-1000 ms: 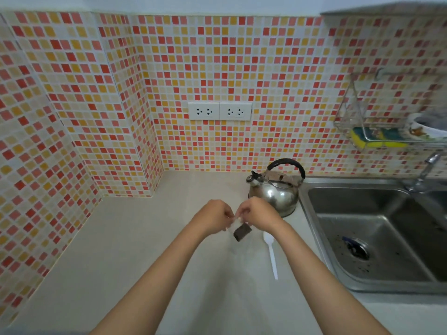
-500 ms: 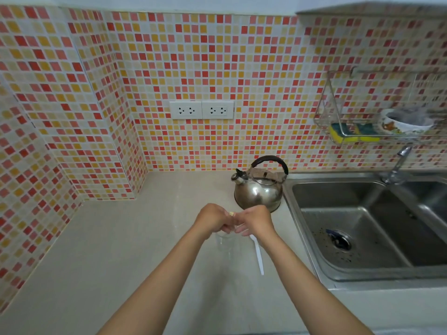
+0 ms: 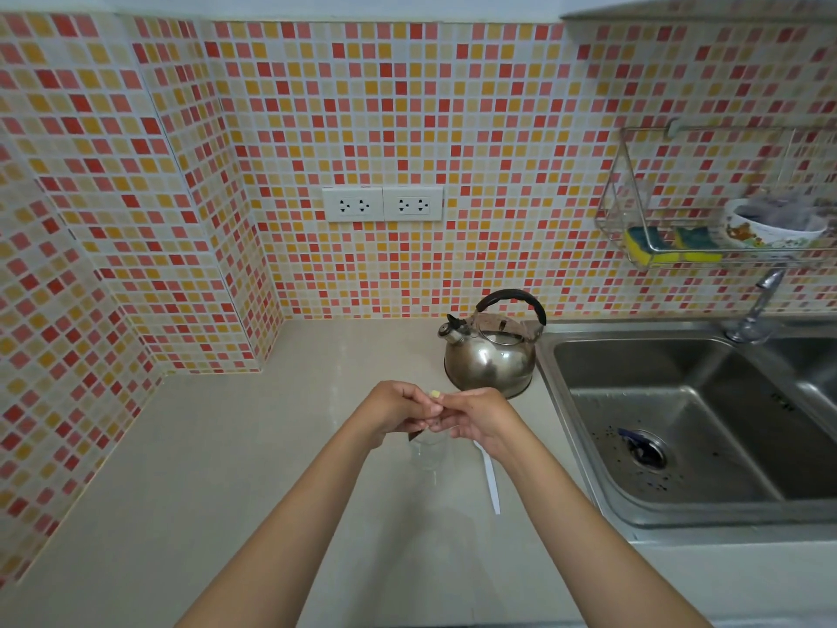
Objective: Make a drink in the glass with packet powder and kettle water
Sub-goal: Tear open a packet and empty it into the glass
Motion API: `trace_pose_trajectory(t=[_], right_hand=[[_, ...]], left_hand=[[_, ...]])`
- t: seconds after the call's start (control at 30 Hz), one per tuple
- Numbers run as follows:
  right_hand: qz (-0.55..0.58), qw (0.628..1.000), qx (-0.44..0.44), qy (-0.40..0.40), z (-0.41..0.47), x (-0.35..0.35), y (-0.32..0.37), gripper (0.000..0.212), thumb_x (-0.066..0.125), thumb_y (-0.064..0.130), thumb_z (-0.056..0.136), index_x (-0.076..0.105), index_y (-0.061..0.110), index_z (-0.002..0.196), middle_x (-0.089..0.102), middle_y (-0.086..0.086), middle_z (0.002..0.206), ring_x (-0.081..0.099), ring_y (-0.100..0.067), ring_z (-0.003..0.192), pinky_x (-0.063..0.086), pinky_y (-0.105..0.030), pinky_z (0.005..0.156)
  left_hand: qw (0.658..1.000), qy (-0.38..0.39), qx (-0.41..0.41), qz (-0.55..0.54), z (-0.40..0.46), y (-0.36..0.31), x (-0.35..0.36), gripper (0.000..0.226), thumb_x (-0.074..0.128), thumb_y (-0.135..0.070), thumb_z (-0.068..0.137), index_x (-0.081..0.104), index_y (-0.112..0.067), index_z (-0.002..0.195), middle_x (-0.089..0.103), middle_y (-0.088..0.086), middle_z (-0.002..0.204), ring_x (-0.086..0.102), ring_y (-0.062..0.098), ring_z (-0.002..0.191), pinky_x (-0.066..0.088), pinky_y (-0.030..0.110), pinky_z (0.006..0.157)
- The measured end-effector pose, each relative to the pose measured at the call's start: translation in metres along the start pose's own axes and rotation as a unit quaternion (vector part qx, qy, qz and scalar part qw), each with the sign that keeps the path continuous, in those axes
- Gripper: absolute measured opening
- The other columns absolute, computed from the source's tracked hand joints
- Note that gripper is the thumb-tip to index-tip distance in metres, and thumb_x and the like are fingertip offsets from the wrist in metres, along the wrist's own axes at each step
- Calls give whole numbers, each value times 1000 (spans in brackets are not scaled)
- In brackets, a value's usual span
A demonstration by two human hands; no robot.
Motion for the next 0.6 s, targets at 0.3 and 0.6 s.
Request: trace_pose_trajectory(t=[0.3,0.6], right_hand=[[26,999,-15,9,3,3,0,17,65,15,87,72,2,80,70,-14,66,67,-20,59,48,-19,49],[9,1000,-18,7,2,3,4,23,54,4,90,65,-14,99,67,-19,70,67,-20,57,50,-21,48]], left_hand=[[1000,3,11,-14,1,-3,-3,14,72,-4,82,67,-7,70,66,-3,49,60,3,44,53,12,51],[1000,-6,15,-19,5,2,-3,16,71,-6,84,65,-7,69,64,-1,51,58,3,43,52,12,50]])
Point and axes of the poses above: each hand's wrist, its own z-axis towards the middle knuckle, its own x-axis out of the palm, y = z × x, the point moved 6 cm from there along z, towards the middle knuckle
